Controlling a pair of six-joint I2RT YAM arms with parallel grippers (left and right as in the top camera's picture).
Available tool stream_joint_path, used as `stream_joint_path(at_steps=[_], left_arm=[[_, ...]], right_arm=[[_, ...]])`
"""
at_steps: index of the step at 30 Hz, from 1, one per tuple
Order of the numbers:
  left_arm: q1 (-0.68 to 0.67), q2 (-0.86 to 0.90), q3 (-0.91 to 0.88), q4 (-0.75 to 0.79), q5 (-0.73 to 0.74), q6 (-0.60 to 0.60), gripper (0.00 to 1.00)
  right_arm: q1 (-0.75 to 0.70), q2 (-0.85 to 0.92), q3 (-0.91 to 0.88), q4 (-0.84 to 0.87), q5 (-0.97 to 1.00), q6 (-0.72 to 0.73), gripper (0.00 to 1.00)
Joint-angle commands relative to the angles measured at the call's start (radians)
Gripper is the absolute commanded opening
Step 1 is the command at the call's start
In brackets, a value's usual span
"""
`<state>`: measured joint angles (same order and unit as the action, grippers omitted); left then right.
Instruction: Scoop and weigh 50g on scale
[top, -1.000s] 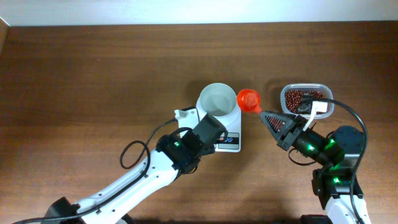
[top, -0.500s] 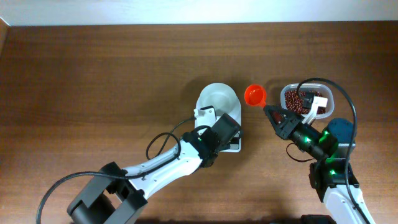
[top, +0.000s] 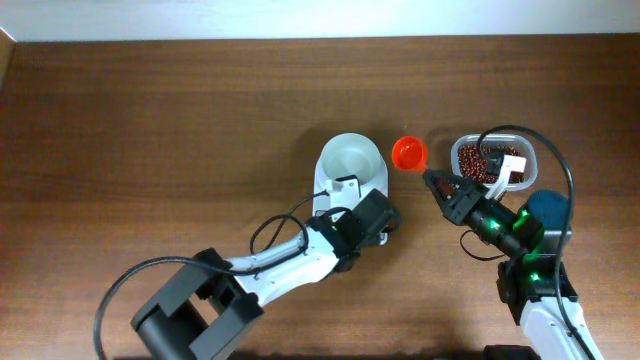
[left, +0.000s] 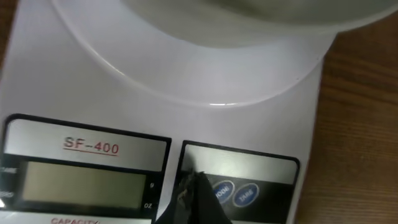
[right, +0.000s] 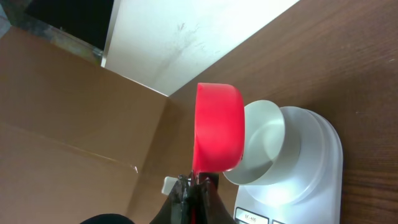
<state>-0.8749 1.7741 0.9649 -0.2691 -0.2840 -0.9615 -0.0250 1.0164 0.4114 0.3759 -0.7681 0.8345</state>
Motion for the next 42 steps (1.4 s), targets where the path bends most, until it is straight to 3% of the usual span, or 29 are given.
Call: stream_joint_path(at_steps=[1,11,13,17,20,23,27,32,36,42], left_arm=[[-0.002,0.046,-0.001,0.011,0.018,0.012,0.00],[-0.001,0.023,0.008,0.003,0.061,0.031,0.00],[-0.001,-0.063,0.034,-0.037,0.141,0.112,0.00],[0.016,-0.320,0.050,-0.189,0.047,0.285,0.00],[0.060,-0.491,0.050,-0.321,-0.059,0.308,0.08],[0.095,-0.589,0.049,-0.395,-0.076,0.307,0.00],[0.092,-0.523,0.045,-0.399,-0.040,0.244,0.00],[0.048,-0.303,0.045,-0.370,0.019,0.067,0.00],[-0.022,-0.161,0.045,-0.224,0.018,0.056,0.00],[-0.032,-0.032,0.045,-0.146,-0.019,0.056,0.00]], right_arm=[[0.004,0.001,0.013,0.006,-0.024,-0.006,0.04],[0.004,0.001,0.013,0.006,-0.032,-0.006,0.04],[0.004,0.001,0.013,0.006,-0.032,-0.006,0.04],[0.004,0.001,0.013,0.006,-0.032,-0.006,0.04],[0.004,0.001,0.013,0.006,-0.032,-0.006,0.04],[0.004,0.001,0.013,0.006,-0.032,-0.006,0.04],[-0.011,0.001,0.013,0.010,0.039,-0.010,0.04],[-0.112,0.001,0.013,0.043,0.032,-0.002,0.04],[-0.128,0.001,0.013,0.043,0.019,-0.002,0.04],[-0.128,0.001,0.013,0.039,0.002,-0.003,0.04]])
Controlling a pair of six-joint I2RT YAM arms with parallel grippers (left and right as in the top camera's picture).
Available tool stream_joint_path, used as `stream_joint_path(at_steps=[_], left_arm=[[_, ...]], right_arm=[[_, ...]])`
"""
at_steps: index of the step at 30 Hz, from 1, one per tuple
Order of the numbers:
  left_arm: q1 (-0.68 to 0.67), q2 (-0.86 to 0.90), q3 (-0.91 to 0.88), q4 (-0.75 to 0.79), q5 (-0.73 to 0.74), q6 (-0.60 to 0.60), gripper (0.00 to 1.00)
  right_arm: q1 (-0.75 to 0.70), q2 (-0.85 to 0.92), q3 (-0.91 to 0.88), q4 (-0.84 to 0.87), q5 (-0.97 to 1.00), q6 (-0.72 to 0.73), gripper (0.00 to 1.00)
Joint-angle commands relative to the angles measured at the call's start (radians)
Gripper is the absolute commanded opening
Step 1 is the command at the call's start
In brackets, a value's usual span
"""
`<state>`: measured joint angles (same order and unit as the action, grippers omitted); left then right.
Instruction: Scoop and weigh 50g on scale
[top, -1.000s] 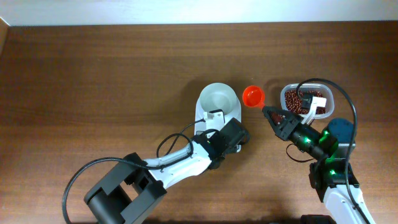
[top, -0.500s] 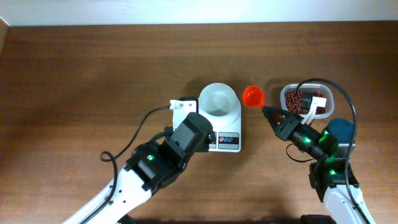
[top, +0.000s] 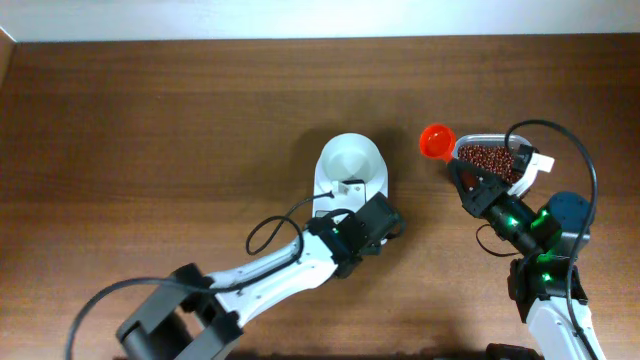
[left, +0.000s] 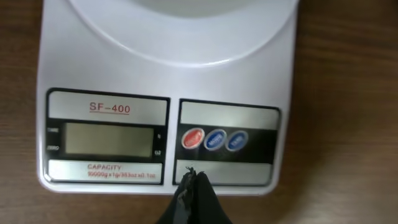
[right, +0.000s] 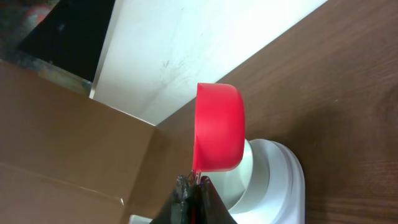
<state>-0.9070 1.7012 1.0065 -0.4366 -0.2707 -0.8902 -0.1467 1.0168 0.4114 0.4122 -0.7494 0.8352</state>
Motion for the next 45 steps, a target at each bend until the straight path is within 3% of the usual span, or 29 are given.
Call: stream_joint_path(at_steps=[1,8,45], left_arm=[[0.000,0.047,0.003,0.034,-0.033,-0.015,0.00],[0.000,0.051,0.003,0.067,-0.104,-0.016,0.00],[0.014,0.134,0.003,0.114,-0.059,-0.067,0.00]], right_arm=[[-0.006,0.000,0.013,0.000,-0.018,-0.003,0.04],[-0.006,0.000,0.013,-0.015,-0.021,-0.004,0.04],[-0.006,0.000,0.013,-0.015,-0.025,-0.004,0.04]])
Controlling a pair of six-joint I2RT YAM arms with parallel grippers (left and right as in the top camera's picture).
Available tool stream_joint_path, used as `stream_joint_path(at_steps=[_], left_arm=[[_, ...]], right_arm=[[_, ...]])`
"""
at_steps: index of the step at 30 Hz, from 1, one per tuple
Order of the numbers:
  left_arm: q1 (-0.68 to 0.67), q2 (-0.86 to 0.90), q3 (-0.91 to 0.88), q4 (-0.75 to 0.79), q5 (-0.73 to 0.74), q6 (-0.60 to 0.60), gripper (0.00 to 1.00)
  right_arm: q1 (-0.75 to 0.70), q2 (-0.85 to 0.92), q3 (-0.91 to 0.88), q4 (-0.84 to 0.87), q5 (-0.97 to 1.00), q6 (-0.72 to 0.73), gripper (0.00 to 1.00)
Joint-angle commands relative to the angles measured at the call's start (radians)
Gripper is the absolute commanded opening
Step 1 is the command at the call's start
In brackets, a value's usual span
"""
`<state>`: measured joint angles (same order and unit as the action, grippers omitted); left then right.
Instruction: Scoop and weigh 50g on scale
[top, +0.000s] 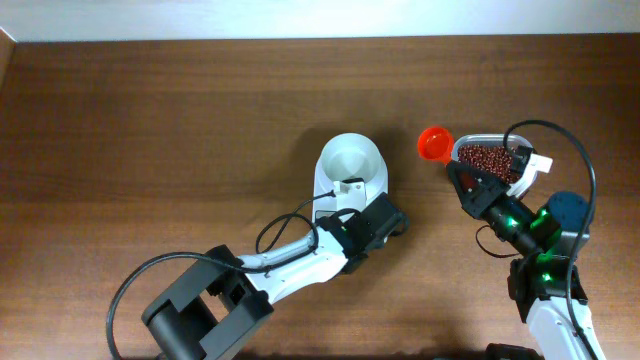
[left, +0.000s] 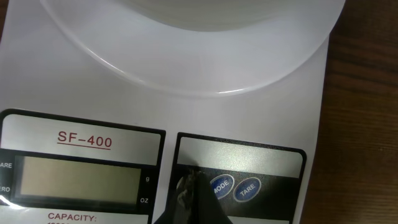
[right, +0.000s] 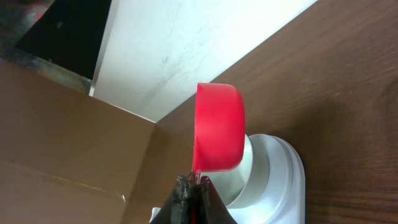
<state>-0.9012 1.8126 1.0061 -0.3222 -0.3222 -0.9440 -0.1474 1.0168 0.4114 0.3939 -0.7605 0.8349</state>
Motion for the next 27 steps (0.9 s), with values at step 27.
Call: stream_joint_path(at_steps=[27], left_arm=[[0.027,0.040,0.004,-0.031,0.170,0.006,0.00]], right_arm=[[-0.005,0.000,0.013,0.003,-0.103,-0.003,0.04]])
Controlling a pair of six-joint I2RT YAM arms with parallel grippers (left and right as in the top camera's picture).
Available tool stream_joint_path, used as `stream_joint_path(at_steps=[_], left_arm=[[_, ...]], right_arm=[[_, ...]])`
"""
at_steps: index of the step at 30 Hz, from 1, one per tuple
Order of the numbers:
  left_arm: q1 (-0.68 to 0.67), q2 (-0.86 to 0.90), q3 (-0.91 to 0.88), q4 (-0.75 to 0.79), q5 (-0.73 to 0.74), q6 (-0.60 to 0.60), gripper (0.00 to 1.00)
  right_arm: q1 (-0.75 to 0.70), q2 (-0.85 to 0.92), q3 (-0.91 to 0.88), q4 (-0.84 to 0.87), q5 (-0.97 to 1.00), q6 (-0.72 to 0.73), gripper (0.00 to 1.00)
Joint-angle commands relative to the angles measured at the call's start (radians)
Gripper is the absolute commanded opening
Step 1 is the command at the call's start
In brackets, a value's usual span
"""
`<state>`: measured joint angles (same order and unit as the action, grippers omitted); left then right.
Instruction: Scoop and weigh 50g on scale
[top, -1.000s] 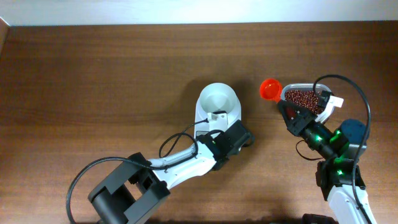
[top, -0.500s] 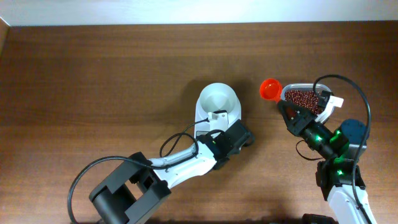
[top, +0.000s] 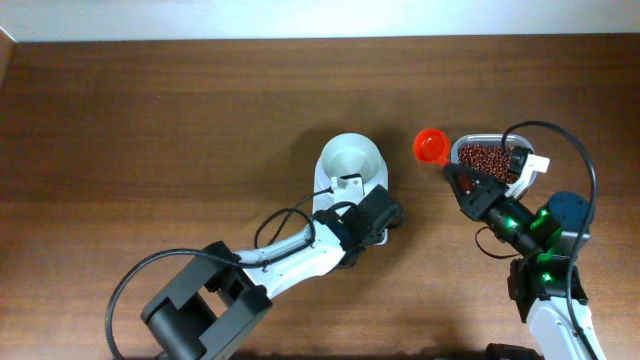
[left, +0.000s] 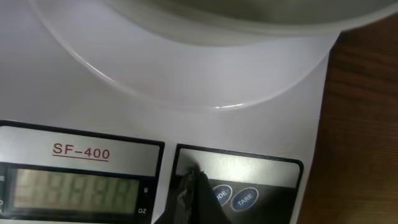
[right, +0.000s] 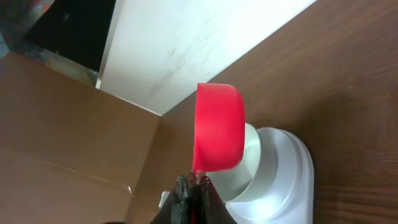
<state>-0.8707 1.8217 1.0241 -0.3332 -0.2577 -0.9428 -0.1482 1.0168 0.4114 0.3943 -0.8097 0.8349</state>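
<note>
The white scale (top: 324, 187) carries a white bowl (top: 350, 160). My left gripper (top: 352, 205) is shut, and its tip (left: 194, 180) rests on the scale's button panel, covering the leftmost button beside MODE and TARE. The display (left: 74, 190) shows faint lit digits. To the right, my right gripper (top: 455, 178) is shut on the handle of a red scoop (top: 430, 146), which hangs between the bowl and the bean tub (top: 487, 160). The scoop's inside shows plain red. In the right wrist view the scoop (right: 217, 134) stands on edge before the bowl (right: 252, 158).
The clear tub of red-brown beans has a white tag at its right rim (top: 527, 163). Black cables loop from both arms over the table (top: 150, 150). A pale wall (right: 186, 43) and brown cardboard (right: 74, 143) stand behind the table's far edge.
The scale's display was blank and now shows lit digits. My left gripper's tip stays on the leftmost button, a little closer to the scale. The scoop has shifted slightly left.
First my left tip was on the button panel, with the scoop held near the bowl. Then the left gripper stood back off the scale, all three buttons showing, display blank, scoop beside the bean tub. The tip then returned to the leftmost button, and now the display is lit.
</note>
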Motion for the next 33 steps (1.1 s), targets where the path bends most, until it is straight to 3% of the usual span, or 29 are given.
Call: stream_joint_path(at_steps=[1,12,16,17,20,23,26,28,30,32,33], left_arm=[[-0.003,0.031,-0.014,-0.020,0.107,0.005,0.00],[-0.003,-0.025,-0.013,-0.090,0.106,0.005,0.00],[-0.003,-0.211,-0.013,-0.298,0.023,0.005,0.00],[-0.003,-0.325,-0.013,-0.404,-0.045,0.005,0.00],[0.000,-0.501,-0.013,-0.509,-0.181,0.005,0.02],[0.051,-0.728,-0.013,-0.586,-0.304,0.050,0.19],[0.113,-0.880,-0.013,-0.589,-0.316,0.147,0.23],[0.146,-0.945,-0.013,-0.589,-0.320,0.153,0.43],[0.163,-0.974,-0.013,-0.589,-0.399,0.153,0.48],[0.165,-0.982,-0.013,-0.589,-0.502,0.152,0.74],[0.165,-0.982,-0.013,-0.593,-0.547,0.152,0.99]], right_arm=[[-0.005,0.000,0.013,0.003,-0.067,-0.003,0.04],[-0.005,0.000,0.013,0.003,-0.081,-0.003,0.04],[-0.005,0.000,0.013,0.002,-0.080,-0.003,0.04],[-0.005,0.000,0.013,0.002,-0.080,-0.003,0.04],[-0.005,0.000,0.013,0.002,-0.080,-0.003,0.04],[-0.005,0.000,0.013,0.002,-0.076,-0.013,0.04],[-0.005,0.003,0.013,0.003,-0.063,-0.015,0.04],[-0.005,0.018,0.013,0.003,-0.049,-0.016,0.04],[-0.005,0.043,0.013,0.003,-0.042,-0.019,0.04],[-0.005,0.083,0.013,0.003,-0.054,-0.019,0.04],[-0.005,0.104,0.013,0.003,-0.060,-0.019,0.04]])
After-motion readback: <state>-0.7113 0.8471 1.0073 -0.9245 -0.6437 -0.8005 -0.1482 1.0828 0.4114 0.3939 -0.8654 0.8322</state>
